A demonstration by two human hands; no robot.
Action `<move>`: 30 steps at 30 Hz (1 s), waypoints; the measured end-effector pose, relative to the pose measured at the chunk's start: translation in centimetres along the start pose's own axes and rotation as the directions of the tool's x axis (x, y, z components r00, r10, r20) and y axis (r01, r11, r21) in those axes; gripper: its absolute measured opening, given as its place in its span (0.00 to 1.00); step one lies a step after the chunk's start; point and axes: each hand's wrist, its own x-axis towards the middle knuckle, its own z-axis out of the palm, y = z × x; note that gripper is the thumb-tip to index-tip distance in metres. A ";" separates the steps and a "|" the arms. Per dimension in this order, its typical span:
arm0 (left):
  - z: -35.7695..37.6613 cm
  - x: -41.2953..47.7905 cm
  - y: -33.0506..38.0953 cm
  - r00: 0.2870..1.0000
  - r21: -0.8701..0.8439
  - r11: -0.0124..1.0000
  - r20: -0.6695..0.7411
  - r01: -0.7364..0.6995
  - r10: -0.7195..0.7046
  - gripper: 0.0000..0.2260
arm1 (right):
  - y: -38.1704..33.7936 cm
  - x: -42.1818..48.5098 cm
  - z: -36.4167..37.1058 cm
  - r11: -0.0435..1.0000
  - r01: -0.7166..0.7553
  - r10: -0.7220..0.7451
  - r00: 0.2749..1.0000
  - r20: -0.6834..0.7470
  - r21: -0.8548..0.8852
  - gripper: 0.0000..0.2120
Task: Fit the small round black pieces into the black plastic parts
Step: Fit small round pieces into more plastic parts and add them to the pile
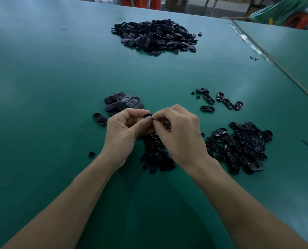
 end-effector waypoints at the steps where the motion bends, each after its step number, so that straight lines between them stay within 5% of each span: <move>1: 0.0 0.0 0.0 1.000 0.015 1.000 0.010 -0.007 0.007 0.05 | -0.1 0.0 0.1 1.000 -0.026 0.026 1.000 0.000 0.006 0.04; 11: -0.2 -0.1 -0.3 0.997 0.107 0.992 0.033 -0.071 0.067 0.07 | -0.6 0.7 -0.3 0.938 -0.301 0.297 0.954 0.049 0.172 0.05; 30: -0.2 -0.2 -0.1 0.995 0.175 0.980 0.054 -0.093 0.084 0.07 | -0.1 -0.2 0.0 0.902 -0.316 0.305 0.949 0.082 0.294 0.07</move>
